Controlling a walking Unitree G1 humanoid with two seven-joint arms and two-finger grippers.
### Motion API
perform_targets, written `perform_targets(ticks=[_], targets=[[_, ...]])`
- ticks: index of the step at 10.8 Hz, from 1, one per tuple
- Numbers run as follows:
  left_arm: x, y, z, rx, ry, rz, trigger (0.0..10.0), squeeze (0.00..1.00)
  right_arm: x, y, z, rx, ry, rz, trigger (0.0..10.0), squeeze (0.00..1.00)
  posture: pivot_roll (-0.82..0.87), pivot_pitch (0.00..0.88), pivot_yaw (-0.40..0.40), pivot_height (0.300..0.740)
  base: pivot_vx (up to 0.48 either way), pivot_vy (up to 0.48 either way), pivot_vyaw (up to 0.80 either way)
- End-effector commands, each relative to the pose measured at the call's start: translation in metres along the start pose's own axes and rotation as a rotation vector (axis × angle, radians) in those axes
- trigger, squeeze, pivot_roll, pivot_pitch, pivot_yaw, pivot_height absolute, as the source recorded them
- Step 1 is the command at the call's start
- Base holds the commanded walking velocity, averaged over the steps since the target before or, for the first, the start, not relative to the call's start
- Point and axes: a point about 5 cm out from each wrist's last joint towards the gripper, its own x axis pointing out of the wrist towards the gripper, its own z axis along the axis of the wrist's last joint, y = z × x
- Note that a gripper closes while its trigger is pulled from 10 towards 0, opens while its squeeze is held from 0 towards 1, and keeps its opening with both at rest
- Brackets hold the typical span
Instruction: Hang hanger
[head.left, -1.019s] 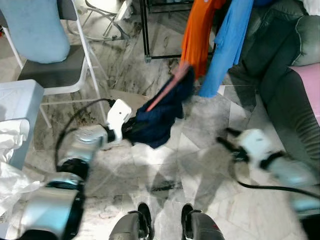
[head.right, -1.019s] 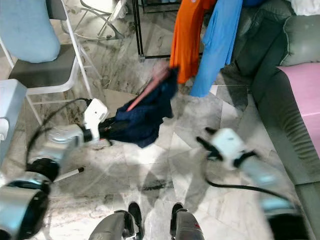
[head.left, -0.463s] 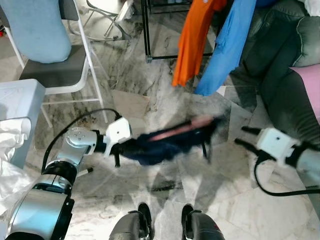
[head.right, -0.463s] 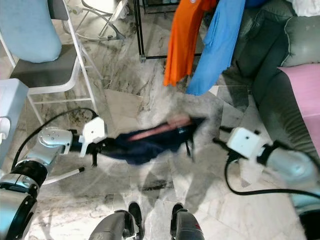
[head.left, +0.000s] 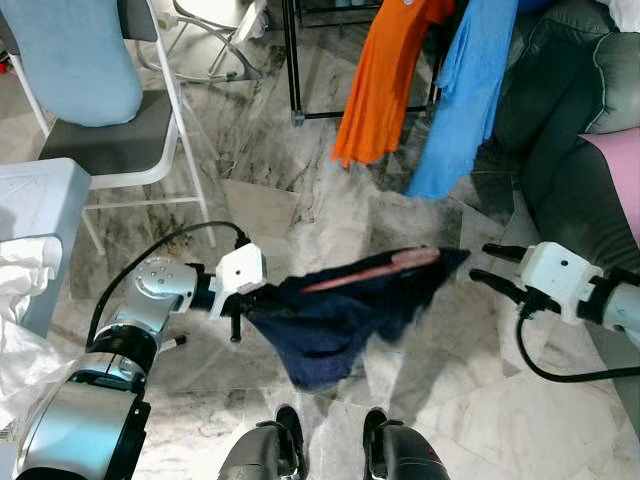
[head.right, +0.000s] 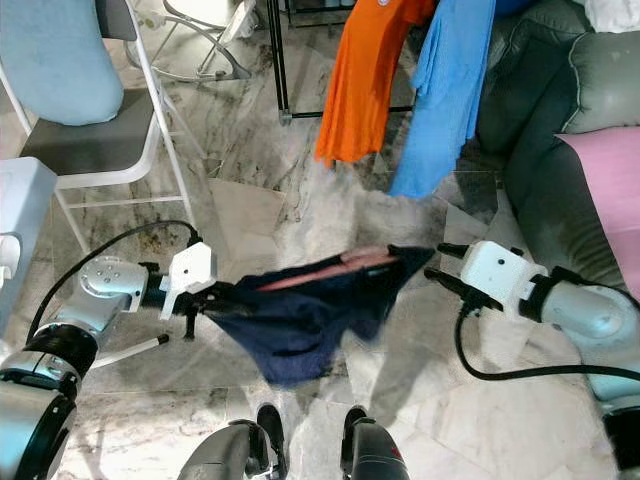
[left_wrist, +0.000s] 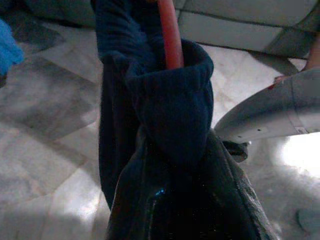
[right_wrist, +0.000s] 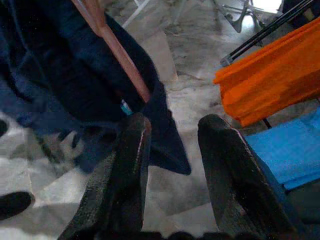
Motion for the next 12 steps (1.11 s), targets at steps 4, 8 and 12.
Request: perform_targets(ticks=[4,8,12], targets=[[0.011,-0.01,0.008,0.049,-0.06,-0.102,0.0,0.0,0.0,-0.003,0.0,0.098,-0.05,0.046,10.0,0.0,-0.15,0.283,0.063,0.74,0.0,0.0,0.0],[0.022,-0.014,0.015,0.068,-0.101,-0.13,0.0,0.0,0.017,0.007,0.002,0.184,-0.095,0.139,10.0,0.0,-0.14,0.289,0.057,0.74,0.0,0.0,0.0],[0.027,-0.012,-0.027,-0.192,-0.051,0.334,0.0,0.0,0.051,0.024,0.013,0.174,-0.171,-0.207,10.0,0.0,-0.14,0.272,0.067,0.74,0.0,0.0,0.0]])
